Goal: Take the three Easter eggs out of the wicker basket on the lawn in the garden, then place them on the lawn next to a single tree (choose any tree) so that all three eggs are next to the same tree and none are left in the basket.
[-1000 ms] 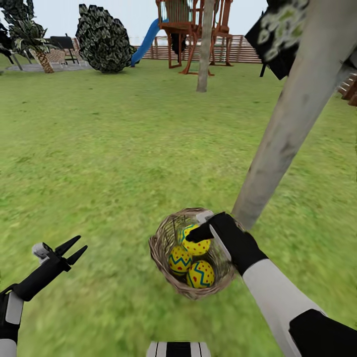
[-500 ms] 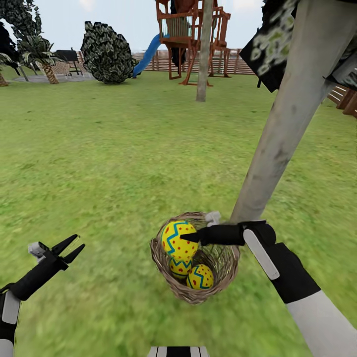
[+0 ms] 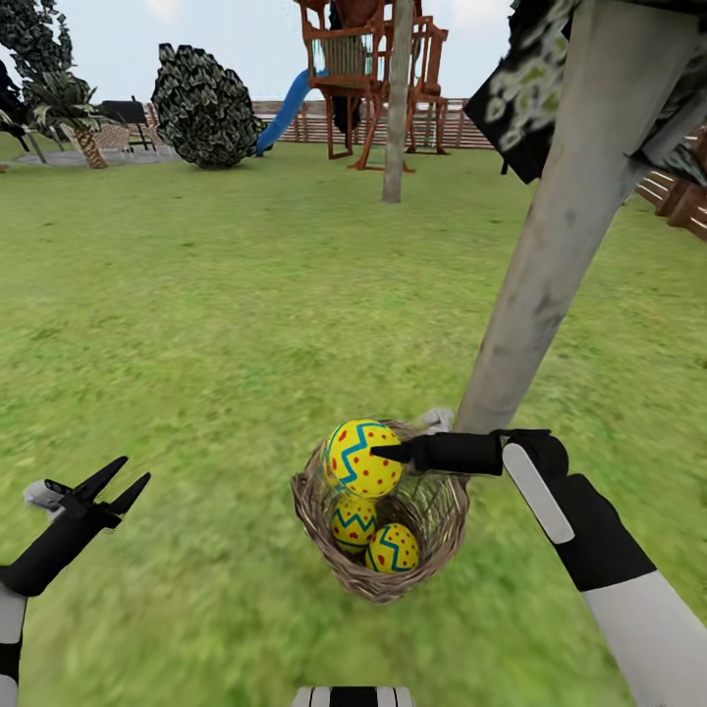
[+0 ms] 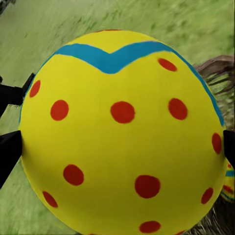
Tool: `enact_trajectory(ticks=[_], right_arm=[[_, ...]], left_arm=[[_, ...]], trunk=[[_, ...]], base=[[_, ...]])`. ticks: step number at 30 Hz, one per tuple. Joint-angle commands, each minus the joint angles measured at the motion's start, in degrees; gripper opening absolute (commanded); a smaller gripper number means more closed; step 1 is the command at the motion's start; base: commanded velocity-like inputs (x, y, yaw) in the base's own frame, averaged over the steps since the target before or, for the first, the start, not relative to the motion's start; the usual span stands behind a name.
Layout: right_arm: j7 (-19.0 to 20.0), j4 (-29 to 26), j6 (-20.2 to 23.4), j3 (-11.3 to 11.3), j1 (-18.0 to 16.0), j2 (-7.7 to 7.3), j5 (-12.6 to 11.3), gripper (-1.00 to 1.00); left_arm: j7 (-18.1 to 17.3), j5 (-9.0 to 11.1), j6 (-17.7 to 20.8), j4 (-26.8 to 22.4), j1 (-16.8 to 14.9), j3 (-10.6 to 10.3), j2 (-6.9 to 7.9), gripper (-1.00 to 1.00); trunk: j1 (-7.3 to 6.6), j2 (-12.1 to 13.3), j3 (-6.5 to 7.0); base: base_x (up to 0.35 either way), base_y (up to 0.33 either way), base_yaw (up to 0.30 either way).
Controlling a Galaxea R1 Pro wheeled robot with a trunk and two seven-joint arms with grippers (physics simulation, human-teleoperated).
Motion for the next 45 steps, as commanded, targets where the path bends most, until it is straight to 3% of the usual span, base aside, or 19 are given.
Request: enact_trajectory(ticks=[1, 13, 14, 16, 21, 25, 26, 27, 28, 30, 36, 40, 45], right_arm=[[0.3, 0.0, 0.1, -0.1, -0.1, -0.03, 0.2, -1.0], [0.3, 0.1, 0.1, -0.3, -0.1, -0.14, 0.1, -1.0], [0.3, 0.2, 0.1, -2.7, -0.1, -0.96, 0.1, -1.0], [0.3, 0.9, 0.2, -4.7, 0.0, -1.79, 0.1, -1.0], [0.2, 3.4, 0.1, -5.5, 0.0, -5.45, 0.3, -1.0], [0.0, 4.3, 0.0, -5.5, 0.0, -7.34, 0.8, -1.0], [-0.3, 4.4, -0.1, -5.5, 0.0, -11.57, 0.9, -1.0], [-0.3, 4.4, -0.1, -5.5, 0.0, -13.81, 0.9, -1.0], [-0.2, 4.4, -0.1, -5.5, 0.0, -15.77, 0.9, -1.0], [-0.1, 4.4, -0.1, -5.5, 0.0, -17.66, 0.9, -1.0], [-0.5, 4.6, -0.7, -5.6, 0.0, -19.89, 1.0, -1.0], [-5.8, 6.4, -6.1, -5.6, 0.0, -19.79, 6.7, -1.0], [-12.0, 6.6, -9.3, -5.5, 0.0, -19.5, 7.7, -1.0]], left_arm=[[-0.2, 0.1, 0.6, 0.0, 0.0, 0.1, 0.0, 1.0], [-0.2, 0.1, 0.6, 0.0, 0.0, 0.1, 0.18, 1.0], [-0.2, 0.1, 0.6, 0.0, 0.0, 0.1, 0.25, 1.0], [-0.2, 0.1, 0.6, 0.0, 0.0, 0.1, 0.26, 1.0], [-0.2, 0.1, 0.6, 0.0, 0.0, 0.1, 0.23, 1.0], [-0.2, 0.1, 0.6, 0.1, 0.0, 0.1, 0.26, 1.0], [-0.2, 0.1, 0.6, 0.1, 0.0, 0.1, 0.34, 1.0], [-0.2, 0.1, 0.6, 0.1, 0.0, 0.1, 0.35, 1.0], [-0.2, 0.1, 0.6, 0.1, 0.0, 0.1, 0.35, 1.0], [-0.2, 0.1, 0.6, 0.1, 0.0, 0.1, 0.35, 1.0], [-0.2, 0.1, 0.6, 0.1, 0.0, 0.1, 0.36, 1.0], [-0.2, 0.1, 0.6, 0.1, 0.0, 0.1, 0.36, 1.0], [-0.2, 0.1, 0.6, 0.1, 0.0, 0.1, 0.35, 1.0]], trunk=[[-0.01, 0.0, 0.02], [-0.01, 0.0, 0.85], [-0.01, 0.0, 0.92], [-0.01, 0.0, 1.06], [-0.01, 0.0, 1.4], [-0.01, 0.0, 1.67], [-0.01, 0.0, 1.74], [-0.01, 0.0, 1.81], [-0.01, 0.0, 1.88], [-0.01, 0.0, 2.02], [-0.01, 0.0, 2.43], [-0.01, 0.0, 2.71], [-0.01, 0.0, 2.92]], base=[[0.0, 0.0, -0.211], [0.0, 0.0, -0.214], [0.0, 0.0, -0.214], [0.0, 0.0, -0.214], [0.0, 0.0, -0.214], [0.0, 0.0, -0.215], [0.0, 0.0, -0.216], [0.0, 0.0, -0.216], [0.0, 0.0, -0.216], [0.0, 0.0, -0.216], [0.0, 0.0, -0.216], [0.0, 0.0, -0.216], [0.0, 0.0, -0.137]])
